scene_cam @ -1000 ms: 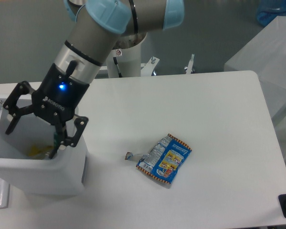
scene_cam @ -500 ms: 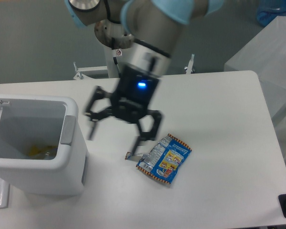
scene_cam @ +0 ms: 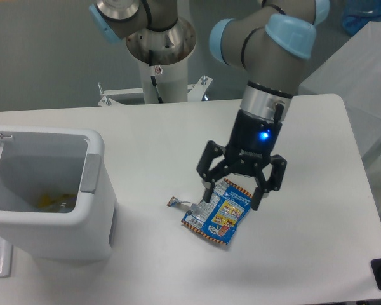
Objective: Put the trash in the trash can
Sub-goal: 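Move the open gripper back over the blue snack packet, then lower and close the gripper on the blue packet and foil wrapper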
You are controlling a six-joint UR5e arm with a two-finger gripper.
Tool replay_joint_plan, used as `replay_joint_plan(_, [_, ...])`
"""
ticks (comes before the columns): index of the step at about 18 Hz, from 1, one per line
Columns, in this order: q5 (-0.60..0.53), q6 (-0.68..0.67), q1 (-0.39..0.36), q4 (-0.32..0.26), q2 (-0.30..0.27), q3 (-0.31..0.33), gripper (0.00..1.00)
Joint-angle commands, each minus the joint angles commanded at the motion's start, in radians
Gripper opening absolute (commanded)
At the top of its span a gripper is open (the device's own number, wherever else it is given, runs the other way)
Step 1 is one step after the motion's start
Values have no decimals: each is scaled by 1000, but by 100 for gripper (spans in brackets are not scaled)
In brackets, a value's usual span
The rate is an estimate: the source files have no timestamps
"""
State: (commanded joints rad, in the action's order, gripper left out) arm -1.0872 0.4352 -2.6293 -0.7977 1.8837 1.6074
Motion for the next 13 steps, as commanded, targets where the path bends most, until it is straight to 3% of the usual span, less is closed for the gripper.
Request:
replay_joint_plan(5, [-108,158,54,5,14,130,100])
replay_joint_plan(9, [-129,157,61,3,41,167,100])
replay_joint_plan(13, [-247,157,127,5,93,175,100])
